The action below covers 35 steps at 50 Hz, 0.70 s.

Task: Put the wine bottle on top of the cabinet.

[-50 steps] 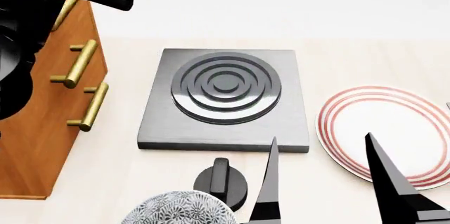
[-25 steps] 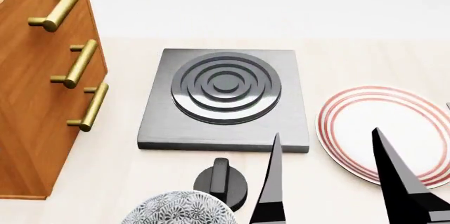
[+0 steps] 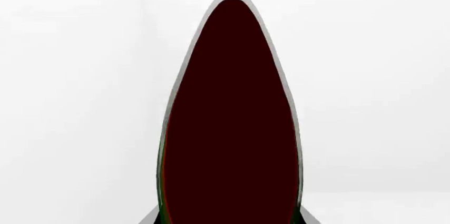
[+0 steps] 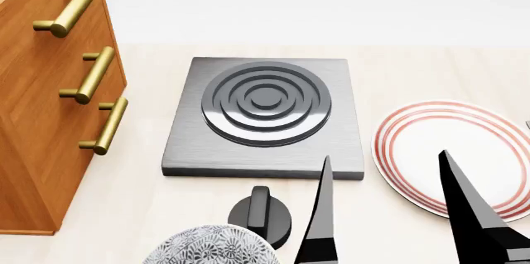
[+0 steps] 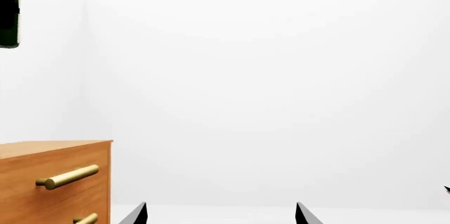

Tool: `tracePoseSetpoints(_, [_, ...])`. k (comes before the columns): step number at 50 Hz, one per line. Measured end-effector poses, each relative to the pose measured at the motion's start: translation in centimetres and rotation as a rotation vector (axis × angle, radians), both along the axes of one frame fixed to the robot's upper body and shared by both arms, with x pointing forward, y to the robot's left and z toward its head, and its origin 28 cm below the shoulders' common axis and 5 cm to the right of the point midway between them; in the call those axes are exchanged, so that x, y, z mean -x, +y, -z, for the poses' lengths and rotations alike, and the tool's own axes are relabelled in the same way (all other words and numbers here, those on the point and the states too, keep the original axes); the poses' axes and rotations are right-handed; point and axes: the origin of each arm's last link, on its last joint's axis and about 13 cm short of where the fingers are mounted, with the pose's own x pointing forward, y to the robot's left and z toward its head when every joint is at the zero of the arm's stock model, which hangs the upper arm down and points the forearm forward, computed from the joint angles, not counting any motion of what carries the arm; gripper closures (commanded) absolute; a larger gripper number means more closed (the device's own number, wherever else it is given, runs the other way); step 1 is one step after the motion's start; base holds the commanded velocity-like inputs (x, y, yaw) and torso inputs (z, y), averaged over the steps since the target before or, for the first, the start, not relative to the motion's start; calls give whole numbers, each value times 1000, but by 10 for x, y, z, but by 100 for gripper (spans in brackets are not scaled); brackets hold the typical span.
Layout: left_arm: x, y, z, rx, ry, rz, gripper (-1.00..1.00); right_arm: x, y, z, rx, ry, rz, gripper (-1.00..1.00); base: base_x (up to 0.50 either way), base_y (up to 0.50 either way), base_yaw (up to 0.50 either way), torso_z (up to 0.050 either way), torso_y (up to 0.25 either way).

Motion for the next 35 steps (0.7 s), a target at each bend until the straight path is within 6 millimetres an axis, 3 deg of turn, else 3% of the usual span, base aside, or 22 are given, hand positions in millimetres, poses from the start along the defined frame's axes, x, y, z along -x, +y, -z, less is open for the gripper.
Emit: tracePoseSetpoints(35, [-16, 13, 74, 192, 106, 29, 100, -1, 2, 2, 4, 9, -11, -100, 0, 0, 0, 0, 1])
